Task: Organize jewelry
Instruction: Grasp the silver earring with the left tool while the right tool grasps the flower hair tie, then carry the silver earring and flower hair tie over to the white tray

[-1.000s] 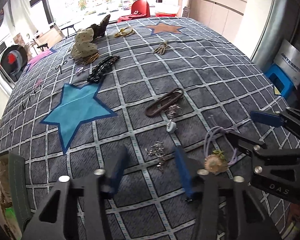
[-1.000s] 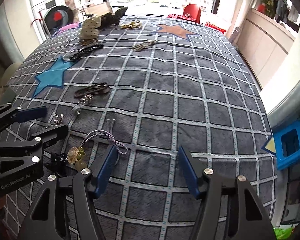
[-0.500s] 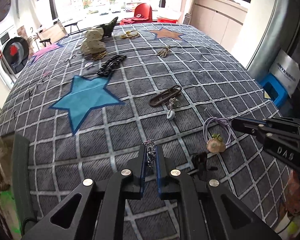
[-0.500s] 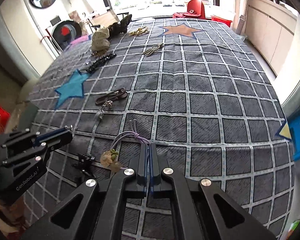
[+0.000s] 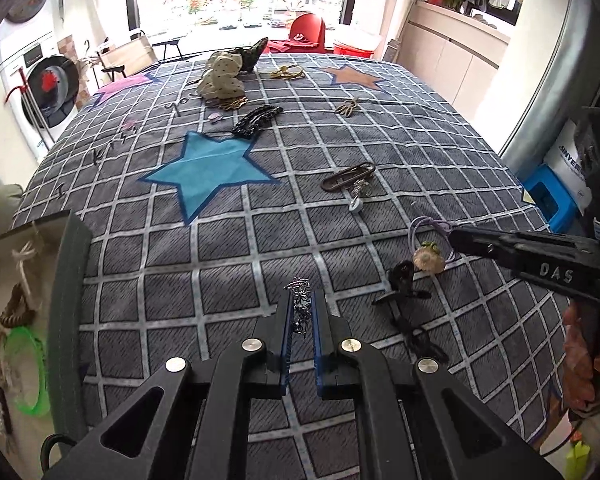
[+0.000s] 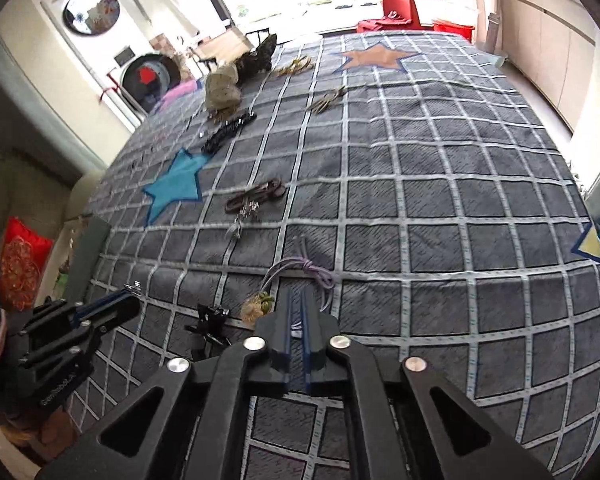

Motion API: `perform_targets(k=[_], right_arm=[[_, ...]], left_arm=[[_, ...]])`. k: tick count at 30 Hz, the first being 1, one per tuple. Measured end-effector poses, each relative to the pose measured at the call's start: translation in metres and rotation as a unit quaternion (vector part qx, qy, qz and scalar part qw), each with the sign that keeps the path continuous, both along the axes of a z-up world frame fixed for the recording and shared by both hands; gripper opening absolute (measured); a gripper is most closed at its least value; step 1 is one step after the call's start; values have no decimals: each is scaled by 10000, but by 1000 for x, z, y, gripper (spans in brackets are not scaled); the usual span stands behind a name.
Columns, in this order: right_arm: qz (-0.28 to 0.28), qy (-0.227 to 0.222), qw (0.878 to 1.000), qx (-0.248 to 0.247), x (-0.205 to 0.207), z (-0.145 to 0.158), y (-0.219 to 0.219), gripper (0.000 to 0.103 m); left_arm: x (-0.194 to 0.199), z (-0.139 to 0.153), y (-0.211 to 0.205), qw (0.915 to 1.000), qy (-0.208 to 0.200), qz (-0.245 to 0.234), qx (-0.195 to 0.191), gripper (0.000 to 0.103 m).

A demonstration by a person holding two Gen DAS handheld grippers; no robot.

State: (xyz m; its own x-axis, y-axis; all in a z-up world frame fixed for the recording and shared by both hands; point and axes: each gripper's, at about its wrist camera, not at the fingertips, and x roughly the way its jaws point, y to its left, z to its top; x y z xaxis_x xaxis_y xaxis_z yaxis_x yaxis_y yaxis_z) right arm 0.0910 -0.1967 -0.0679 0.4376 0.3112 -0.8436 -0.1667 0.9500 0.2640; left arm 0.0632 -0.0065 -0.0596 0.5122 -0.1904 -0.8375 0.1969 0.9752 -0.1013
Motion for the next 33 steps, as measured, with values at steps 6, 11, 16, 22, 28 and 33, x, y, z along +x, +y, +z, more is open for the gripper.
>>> perform_targets(k=[6,11,16,22,28,33], right_arm=[[269,-274,9984,-406,-14,2,14,57],[526,-324,9941,-887,-13,-3,30,56],[823,-540,9866,-1303,-14,-3,46,56],[897,-468,9854,-1366,-11,-14,53,45],[584,-403,9916,-1085,-16,-6,39,28],[291,-393,9970,-593,-23,9,22,28]], left_arm=[[-4,-2,6,10000,46,76,-18,11],[-7,-2,8,9999,46,117,-41,11],[-8,-3,11,9999,58,160,-31,11],[-11,-2,14,9997,64,218,-79,11],[-16,2,15,9996,14,251,-116,11],[-23,8,15,9996,-61,241,-131,11]])
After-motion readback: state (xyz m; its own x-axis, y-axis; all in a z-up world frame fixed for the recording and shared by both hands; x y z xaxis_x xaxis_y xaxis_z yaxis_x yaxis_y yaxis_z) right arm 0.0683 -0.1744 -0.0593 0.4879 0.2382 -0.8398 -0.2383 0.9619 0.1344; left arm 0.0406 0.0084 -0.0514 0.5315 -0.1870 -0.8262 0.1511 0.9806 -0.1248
